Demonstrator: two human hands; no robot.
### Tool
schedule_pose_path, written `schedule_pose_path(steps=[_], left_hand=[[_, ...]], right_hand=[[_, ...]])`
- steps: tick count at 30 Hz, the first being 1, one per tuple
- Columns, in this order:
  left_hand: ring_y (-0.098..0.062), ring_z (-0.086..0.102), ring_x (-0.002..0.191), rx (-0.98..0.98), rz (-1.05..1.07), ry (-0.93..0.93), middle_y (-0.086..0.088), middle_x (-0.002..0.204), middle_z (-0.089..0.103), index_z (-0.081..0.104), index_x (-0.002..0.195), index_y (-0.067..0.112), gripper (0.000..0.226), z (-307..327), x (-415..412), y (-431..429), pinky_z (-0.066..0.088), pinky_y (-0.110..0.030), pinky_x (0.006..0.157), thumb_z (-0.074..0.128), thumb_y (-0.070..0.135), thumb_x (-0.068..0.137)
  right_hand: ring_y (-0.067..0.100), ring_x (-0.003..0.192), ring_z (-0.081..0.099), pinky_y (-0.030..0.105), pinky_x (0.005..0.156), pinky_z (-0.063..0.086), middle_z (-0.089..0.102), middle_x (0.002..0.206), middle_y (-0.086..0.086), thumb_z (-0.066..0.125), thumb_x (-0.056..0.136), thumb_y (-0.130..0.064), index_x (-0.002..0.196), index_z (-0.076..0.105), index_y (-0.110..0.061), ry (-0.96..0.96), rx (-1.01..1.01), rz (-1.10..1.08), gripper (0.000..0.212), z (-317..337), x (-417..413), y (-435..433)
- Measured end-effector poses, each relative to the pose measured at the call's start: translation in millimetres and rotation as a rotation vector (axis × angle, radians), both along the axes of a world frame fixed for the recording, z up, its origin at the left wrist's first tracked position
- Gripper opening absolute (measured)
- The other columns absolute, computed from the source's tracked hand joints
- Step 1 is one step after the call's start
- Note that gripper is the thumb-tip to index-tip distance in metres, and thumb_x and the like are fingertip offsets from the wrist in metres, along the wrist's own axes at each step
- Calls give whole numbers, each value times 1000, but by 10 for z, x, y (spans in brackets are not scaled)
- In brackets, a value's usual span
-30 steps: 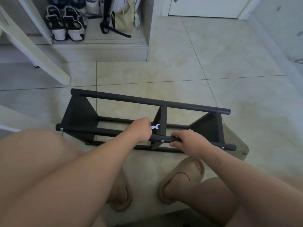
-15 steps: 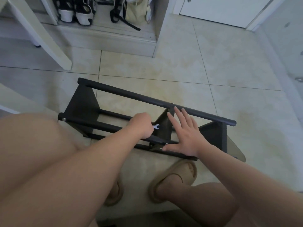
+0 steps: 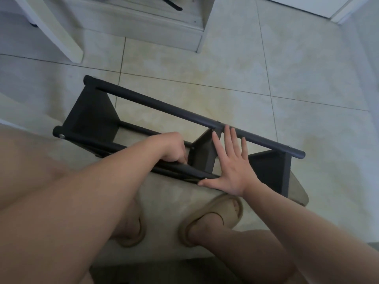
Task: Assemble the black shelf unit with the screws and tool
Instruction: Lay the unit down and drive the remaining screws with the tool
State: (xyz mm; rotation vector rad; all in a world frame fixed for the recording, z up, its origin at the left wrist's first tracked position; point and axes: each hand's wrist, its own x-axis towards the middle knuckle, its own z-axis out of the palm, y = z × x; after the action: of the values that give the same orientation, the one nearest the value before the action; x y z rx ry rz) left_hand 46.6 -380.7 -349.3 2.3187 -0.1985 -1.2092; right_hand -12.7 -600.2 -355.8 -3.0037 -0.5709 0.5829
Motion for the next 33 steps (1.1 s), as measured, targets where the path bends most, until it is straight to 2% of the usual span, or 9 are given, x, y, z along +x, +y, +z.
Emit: schedule_pose_path(steps=[3,4,7,11,14,18,22,27,33], left_hand=[[-10,68,81,-86,86,7,17,70,71,81,96,23,14,-73,27,12,53,-28,78,78,22,82],[-9,69,78,-129,135,27,16,65,71,81,92,22,12,-108,30,14,54,-27,75,77,19,82],[-14,72,76,-284,297,134,2,71,74,77,88,15,8,-171,12,-28,59,-26,71,71,10,86],[-12,72,80,-379,433,260,-4,91,76,70,87,16,8,-161,16,-98,54,-23,64,66,16,94],[-11,75,77,-436,501,334,1,78,77,67,93,13,7,-150,7,-130,54,-26,69,64,19,96],[-7,73,68,-433,546,227,4,69,74,66,88,15,8,-182,-38,-222,52,-23,65,70,20,93],[-6,71,71,-426,579,149,4,78,75,70,88,20,7,-215,-58,-299,49,-22,63,74,25,89],[0,68,62,-421,583,157,11,68,74,72,94,18,8,-217,-50,-297,47,-22,63,72,26,91],[0,67,61,-427,549,159,12,67,73,71,88,20,6,-196,-59,-294,44,-22,61,70,25,93]], right_hand=[[28,149,-34,58,122,-13,-33,163,12,36,67,-99,159,-20,-24,5,35,0,131,3,14,-15],[28,150,-33,58,122,-12,-32,163,12,37,68,-98,159,-19,-24,-1,44,2,130,-3,13,-17],[28,151,-30,58,123,-11,-29,164,13,39,69,-97,161,-14,-23,-20,72,2,129,-22,-2,-15],[28,152,-27,57,123,-11,-24,166,14,42,69,-95,162,-6,-22,-38,108,-5,128,-35,-13,-13],[28,153,-25,56,123,-11,-22,167,14,43,69,-94,163,-5,-23,-45,116,-5,128,-45,-20,-15],[29,153,-24,55,123,-12,-20,167,14,42,69,-95,163,-4,-23,-59,123,-8,127,-56,-27,-18],[29,153,-23,54,123,-12,-21,167,14,40,69,-96,162,-5,-24,-66,121,-9,126,-62,-19,-29],[29,154,-22,54,123,-11,-19,167,14,41,69,-96,163,-3,-23,-78,131,-11,126,-80,-23,-30],[28,154,-22,56,124,-8,-18,167,14,40,69,-96,163,-2,-23,-80,130,-9,126,-80,-26,-33]])
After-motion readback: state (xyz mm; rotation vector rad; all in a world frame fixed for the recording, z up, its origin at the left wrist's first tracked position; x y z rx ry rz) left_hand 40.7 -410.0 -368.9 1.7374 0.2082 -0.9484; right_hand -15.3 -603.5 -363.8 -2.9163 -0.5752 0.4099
